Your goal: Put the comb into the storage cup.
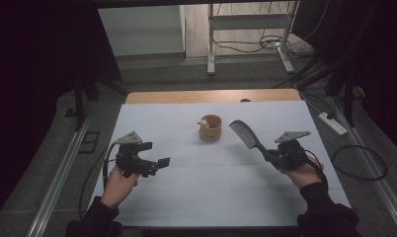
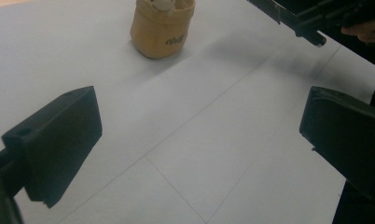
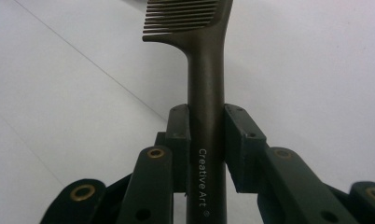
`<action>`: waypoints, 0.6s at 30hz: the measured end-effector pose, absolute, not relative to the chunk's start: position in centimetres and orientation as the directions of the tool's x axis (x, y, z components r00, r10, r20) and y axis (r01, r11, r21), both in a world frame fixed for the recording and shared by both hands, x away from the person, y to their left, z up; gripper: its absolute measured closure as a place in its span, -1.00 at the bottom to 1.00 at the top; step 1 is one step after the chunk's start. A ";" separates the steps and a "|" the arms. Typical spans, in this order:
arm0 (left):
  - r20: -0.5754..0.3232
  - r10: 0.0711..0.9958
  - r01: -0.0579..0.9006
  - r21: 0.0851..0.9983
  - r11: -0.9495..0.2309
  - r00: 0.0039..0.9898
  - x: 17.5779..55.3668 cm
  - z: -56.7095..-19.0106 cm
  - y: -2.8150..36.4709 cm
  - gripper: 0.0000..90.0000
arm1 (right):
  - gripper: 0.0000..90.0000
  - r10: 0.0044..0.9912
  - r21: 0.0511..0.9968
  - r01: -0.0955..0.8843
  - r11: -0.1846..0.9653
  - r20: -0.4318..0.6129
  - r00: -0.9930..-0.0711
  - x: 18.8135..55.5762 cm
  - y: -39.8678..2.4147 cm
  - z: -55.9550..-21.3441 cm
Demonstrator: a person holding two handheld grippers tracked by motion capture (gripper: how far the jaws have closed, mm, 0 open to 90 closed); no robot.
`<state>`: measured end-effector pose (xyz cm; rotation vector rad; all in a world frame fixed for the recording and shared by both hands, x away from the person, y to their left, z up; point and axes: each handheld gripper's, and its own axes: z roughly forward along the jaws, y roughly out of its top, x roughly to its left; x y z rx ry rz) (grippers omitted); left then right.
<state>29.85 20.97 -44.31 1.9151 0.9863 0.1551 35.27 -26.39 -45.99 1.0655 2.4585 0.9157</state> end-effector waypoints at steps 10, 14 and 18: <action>-0.292 0.670 0.562 0.795 -0.227 0.683 31.5 -43.5 20.2 -1.00 | 0.60 0.725 0.674 0.519 0.525 -0.035 -0.688 33.6 -26.5 -45.8; -0.288 0.660 0.554 0.800 -0.233 0.694 32.1 -43.1 19.8 -1.00 | 0.60 0.721 0.687 0.510 0.518 -0.029 -0.693 32.9 -26.3 -45.5; -0.288 0.648 0.546 0.804 -0.236 0.705 32.6 -42.7 19.3 -1.00 | 0.60 0.708 0.685 0.498 0.531 -0.036 -0.705 32.3 -26.1 -45.5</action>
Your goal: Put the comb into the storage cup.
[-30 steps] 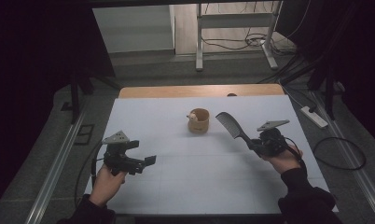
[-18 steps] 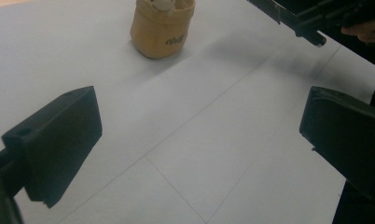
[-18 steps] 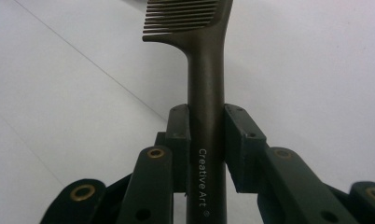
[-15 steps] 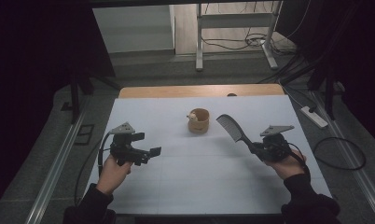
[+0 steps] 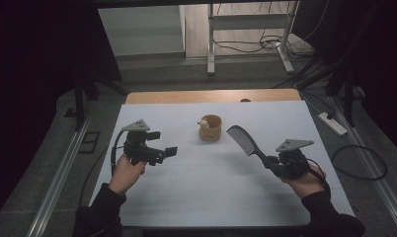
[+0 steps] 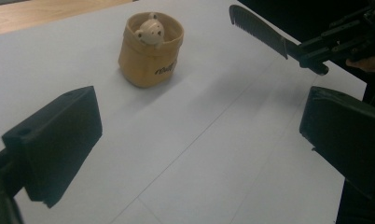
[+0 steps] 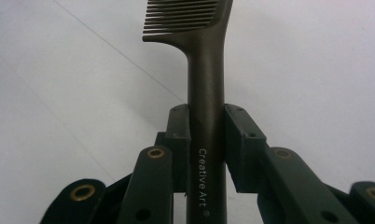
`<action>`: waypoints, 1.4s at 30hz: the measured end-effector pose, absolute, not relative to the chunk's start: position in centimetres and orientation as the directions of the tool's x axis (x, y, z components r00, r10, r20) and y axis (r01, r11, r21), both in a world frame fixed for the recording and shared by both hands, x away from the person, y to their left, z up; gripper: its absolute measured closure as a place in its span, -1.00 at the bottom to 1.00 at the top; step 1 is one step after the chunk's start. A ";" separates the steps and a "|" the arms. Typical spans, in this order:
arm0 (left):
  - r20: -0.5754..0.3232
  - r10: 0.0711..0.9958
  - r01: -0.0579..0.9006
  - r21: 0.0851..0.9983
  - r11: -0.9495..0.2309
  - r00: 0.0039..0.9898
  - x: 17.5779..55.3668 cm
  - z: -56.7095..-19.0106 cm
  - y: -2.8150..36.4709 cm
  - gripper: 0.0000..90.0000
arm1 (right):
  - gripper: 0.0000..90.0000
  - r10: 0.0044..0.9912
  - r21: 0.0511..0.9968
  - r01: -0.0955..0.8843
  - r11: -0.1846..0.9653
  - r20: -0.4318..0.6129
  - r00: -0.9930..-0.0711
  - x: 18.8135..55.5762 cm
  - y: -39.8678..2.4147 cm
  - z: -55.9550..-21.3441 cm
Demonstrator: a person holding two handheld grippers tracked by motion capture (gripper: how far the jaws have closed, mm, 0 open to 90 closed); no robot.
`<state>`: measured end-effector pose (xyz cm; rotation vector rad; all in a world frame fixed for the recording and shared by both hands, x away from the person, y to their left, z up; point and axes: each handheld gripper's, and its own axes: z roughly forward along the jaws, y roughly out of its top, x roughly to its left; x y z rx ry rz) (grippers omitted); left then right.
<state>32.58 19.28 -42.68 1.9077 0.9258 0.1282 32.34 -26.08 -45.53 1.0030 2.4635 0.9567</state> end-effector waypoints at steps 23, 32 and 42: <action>-0.301 0.575 0.522 0.810 -0.267 0.761 33.3 -42.1 15.3 -1.00 | 0.60 0.645 0.720 0.417 0.554 -0.054 -0.762 28.9 -25.4 -44.9; -0.314 0.575 0.540 0.795 -0.276 0.755 32.8 -42.8 15.3 -1.00 | 0.60 0.617 0.723 0.386 0.573 -0.070 -0.784 27.9 -24.9 -44.9; -0.309 0.546 0.531 0.788 -0.311 0.779 32.5 -43.0 15.6 -1.00 | 0.60 0.576 0.724 0.341 0.600 -0.095 -0.812 27.1 -24.1 -45.0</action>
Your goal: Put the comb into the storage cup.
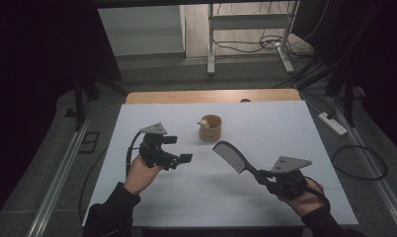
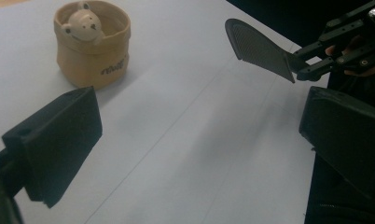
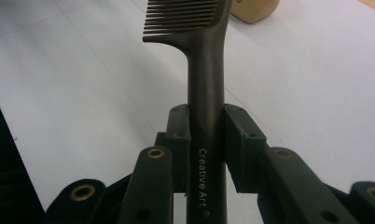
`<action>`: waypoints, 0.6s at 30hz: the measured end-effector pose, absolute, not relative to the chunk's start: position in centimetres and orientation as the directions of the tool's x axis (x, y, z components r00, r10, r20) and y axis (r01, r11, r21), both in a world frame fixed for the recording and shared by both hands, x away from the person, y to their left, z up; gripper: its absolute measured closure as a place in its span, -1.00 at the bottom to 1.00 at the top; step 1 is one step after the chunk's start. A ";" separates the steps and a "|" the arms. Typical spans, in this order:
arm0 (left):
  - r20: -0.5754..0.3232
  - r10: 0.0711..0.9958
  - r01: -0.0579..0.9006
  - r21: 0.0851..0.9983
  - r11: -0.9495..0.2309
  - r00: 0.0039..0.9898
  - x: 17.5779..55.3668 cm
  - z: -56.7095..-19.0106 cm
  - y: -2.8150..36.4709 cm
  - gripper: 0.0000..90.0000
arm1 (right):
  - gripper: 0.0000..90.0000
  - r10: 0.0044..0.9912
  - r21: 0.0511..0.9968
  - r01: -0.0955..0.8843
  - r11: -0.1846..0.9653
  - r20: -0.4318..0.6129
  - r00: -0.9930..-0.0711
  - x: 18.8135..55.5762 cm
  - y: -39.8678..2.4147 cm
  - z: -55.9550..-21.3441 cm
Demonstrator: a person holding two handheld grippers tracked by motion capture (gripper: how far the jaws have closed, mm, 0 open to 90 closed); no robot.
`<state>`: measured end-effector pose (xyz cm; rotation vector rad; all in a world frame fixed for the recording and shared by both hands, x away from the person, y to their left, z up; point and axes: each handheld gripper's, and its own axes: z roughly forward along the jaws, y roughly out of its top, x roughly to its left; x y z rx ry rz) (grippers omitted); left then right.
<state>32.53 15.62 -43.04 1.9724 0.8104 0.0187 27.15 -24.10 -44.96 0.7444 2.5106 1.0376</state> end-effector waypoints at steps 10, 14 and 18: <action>-0.339 0.516 0.538 0.787 -0.303 0.787 32.4 -42.8 15.2 -1.00 | 0.60 0.519 0.728 0.280 0.625 -0.120 -0.846 26.4 -22.8 -45.1; -0.351 0.494 0.536 0.787 -0.305 0.796 32.4 -42.7 14.7 -1.00 | 0.60 0.496 0.726 0.256 0.639 -0.134 -0.858 26.1 -22.2 -45.2; -0.373 0.474 0.549 0.775 -0.314 0.798 32.4 -42.9 14.1 -1.00 | 0.60 0.470 0.724 0.230 0.650 -0.145 -0.870 25.7 -21.5 -45.3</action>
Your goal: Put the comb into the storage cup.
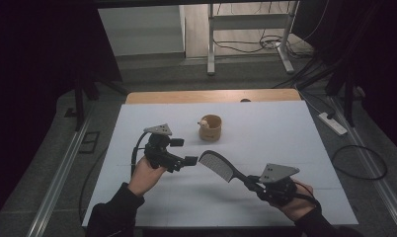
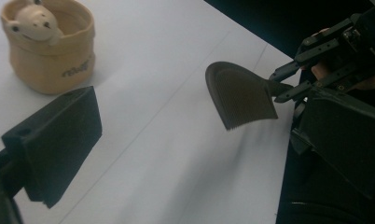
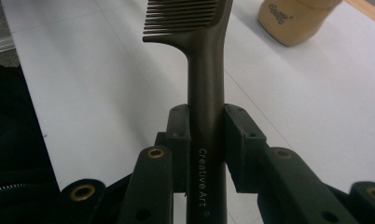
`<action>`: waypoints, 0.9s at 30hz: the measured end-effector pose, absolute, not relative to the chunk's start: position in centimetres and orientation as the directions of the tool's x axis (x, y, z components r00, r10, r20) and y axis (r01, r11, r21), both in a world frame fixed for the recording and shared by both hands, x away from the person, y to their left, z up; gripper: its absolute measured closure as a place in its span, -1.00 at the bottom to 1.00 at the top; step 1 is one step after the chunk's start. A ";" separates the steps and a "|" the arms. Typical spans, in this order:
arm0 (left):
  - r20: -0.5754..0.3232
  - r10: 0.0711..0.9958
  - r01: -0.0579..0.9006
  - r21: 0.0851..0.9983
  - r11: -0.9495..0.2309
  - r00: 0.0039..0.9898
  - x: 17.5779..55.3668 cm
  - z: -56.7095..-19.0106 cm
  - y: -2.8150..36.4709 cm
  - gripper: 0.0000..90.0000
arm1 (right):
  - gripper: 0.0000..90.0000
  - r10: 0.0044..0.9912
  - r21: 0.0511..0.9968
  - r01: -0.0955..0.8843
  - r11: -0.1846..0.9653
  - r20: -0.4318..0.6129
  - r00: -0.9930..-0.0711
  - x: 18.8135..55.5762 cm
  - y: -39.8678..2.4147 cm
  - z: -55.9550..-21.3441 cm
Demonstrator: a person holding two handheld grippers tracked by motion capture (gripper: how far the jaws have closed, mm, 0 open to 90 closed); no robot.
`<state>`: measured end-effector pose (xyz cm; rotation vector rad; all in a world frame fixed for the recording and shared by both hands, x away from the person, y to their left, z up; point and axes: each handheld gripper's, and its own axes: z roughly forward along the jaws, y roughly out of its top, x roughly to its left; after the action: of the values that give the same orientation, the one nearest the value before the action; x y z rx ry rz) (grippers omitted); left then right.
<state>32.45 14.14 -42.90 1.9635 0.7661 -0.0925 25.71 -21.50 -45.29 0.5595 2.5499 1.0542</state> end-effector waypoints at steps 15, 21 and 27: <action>-0.429 0.412 0.570 0.752 -0.330 0.804 32.7 -43.5 12.6 -1.00 | 0.60 0.419 0.740 0.167 0.651 -0.168 -0.892 24.8 -20.2 -45.2; -0.453 0.386 0.580 0.745 -0.331 0.803 32.7 -43.6 12.2 -1.00 | 0.60 0.400 0.743 0.138 0.655 -0.186 -0.897 24.5 -19.8 -45.2; -0.467 0.368 0.585 0.732 -0.350 0.804 32.6 -43.7 11.7 -1.00 | 0.60 0.383 0.745 0.113 0.658 -0.202 -0.901 24.1 -19.4 -45.1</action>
<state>32.63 11.71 -43.68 1.9774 0.7108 -0.2696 24.14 -19.44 -45.11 0.3934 2.5347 1.1048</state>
